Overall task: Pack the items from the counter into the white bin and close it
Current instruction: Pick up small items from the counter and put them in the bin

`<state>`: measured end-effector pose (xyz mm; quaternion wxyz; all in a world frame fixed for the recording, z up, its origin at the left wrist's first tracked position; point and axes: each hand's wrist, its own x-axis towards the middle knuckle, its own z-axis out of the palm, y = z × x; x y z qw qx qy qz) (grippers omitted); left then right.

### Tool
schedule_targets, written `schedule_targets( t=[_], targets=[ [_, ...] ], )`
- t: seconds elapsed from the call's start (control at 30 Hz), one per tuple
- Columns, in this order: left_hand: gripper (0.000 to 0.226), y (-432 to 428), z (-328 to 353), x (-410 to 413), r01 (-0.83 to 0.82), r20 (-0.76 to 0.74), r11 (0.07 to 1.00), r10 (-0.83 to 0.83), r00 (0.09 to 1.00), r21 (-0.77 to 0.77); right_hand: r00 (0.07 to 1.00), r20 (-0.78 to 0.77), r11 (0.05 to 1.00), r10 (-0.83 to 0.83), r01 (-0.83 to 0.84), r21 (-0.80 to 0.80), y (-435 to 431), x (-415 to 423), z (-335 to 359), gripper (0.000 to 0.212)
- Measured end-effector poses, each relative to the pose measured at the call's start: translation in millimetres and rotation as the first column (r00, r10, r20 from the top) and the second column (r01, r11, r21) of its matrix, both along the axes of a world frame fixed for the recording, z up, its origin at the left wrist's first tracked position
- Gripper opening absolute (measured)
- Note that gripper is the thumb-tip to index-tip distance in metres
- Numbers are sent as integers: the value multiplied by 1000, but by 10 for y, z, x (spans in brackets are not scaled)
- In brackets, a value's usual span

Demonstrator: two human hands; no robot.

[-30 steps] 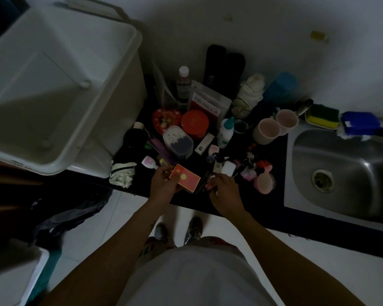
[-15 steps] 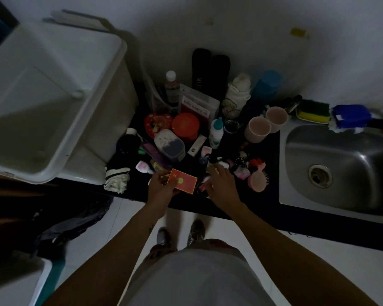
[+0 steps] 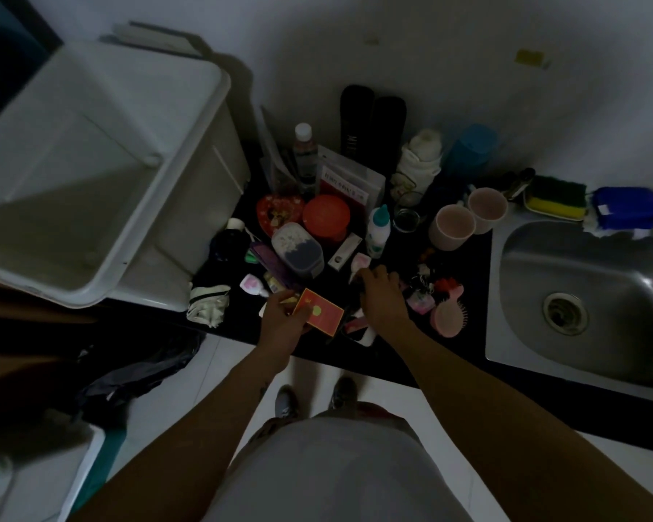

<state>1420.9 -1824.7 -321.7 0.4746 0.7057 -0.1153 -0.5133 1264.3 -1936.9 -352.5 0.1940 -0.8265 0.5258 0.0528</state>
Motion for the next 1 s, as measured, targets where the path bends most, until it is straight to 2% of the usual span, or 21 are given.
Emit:
schedule_targets(
  t=[0.07,0.13,0.23,0.3,0.37,0.43,0.5,0.6,0.77,0.87,1.0],
  targets=[
    [46,-32,20,-26,-7,-7,1000,7,1000,21,999,50,998,14,-12,-55,-7,-44,-11,43],
    [45,-72,32,-43,-7,-5,999,7,1000,36,971,229,997,-63,72,-32,-2,-101,-6,31],
    [31,-138,35,-72,73,38,997,-74,997,15,791,527,950,-311,245,192,15,-164,83,21],
    [23,-202,44,-110,169,78,986,-169,983,10,677,576,883,-458,277,378,4,-188,173,19],
    [18,-264,57,-147,247,98,969,-247,964,10,510,561,735,-652,245,633,-1,-196,272,17],
    [22,-328,75,-180,291,85,957,-289,953,-6,409,528,639,-744,205,741,-2,-222,355,20],
    [30,-381,84,-197,307,75,952,-305,949,-8,404,525,637,-749,220,739,2,-260,400,23],
    [26,-423,106,-227,324,55,946,-323,945,-5,400,557,666,-728,223,712,22,-268,433,24],
    [32,-409,167,-274,219,32,976,-219,975,16,337,589,657,-734,136,741,44,-186,514,25],
    [32,-420,264,-268,199,-152,975,-213,965,-101,361,629,686,-688,45,726,123,-96,536,22],
    [28,-430,341,-215,104,-384,984,-152,911,-143,332,679,745,-654,126,656,203,25,479,12]
  ],
)
